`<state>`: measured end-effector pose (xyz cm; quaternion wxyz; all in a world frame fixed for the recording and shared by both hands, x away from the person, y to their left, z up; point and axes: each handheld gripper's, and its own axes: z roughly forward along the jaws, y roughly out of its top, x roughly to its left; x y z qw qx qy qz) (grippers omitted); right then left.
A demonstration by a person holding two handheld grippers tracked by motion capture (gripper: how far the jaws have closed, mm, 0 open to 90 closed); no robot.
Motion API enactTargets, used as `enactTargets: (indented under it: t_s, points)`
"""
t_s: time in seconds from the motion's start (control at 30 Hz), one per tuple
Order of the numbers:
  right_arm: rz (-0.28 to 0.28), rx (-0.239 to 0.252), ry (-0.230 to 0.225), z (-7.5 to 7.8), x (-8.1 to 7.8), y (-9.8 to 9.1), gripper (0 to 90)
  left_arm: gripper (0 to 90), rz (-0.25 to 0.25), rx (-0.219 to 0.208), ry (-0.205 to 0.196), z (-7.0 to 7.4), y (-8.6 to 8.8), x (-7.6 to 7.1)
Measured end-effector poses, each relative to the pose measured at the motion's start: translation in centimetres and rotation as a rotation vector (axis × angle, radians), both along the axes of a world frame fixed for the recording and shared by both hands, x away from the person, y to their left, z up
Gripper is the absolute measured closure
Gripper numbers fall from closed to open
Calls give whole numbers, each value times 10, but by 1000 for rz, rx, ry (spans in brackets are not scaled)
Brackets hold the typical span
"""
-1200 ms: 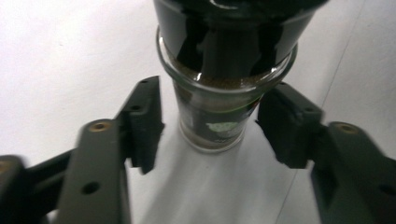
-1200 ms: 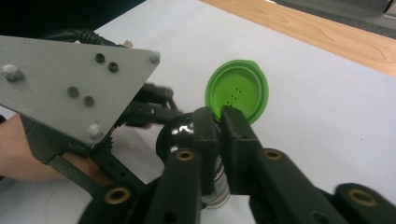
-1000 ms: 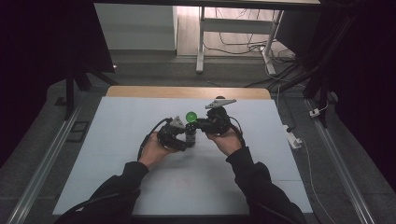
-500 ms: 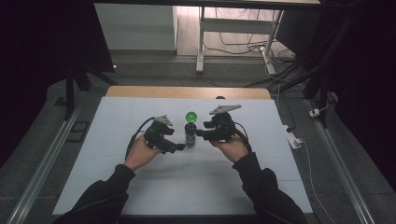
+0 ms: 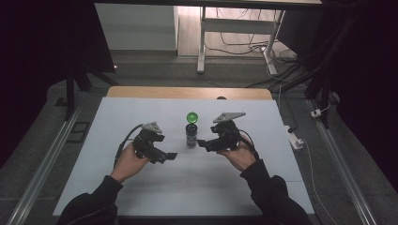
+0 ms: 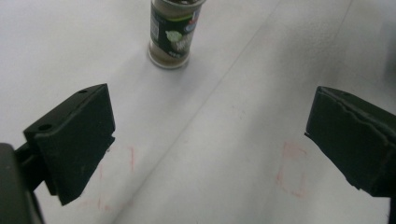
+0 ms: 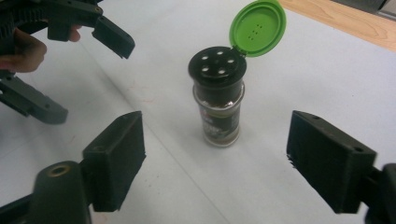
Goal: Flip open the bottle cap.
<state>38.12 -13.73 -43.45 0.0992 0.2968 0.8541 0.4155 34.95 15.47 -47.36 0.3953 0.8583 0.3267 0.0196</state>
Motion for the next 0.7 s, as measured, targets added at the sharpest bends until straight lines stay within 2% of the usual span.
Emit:
enactTargets:
  t_s: [0.3, 0.5, 0.7]
  points:
    - [26, -6, 4, 0, -19, -13, 76, 0, 30, -38, -1, 7, 23, -27]
    - [21, -10, 20, -1, -34, -26, 22, 0, 56, -83, 6, 11, 41, -47]
    - [3, -1, 23, -3, -46, -45, 12, 0, 94, -83, 2, 11, 55, -68]
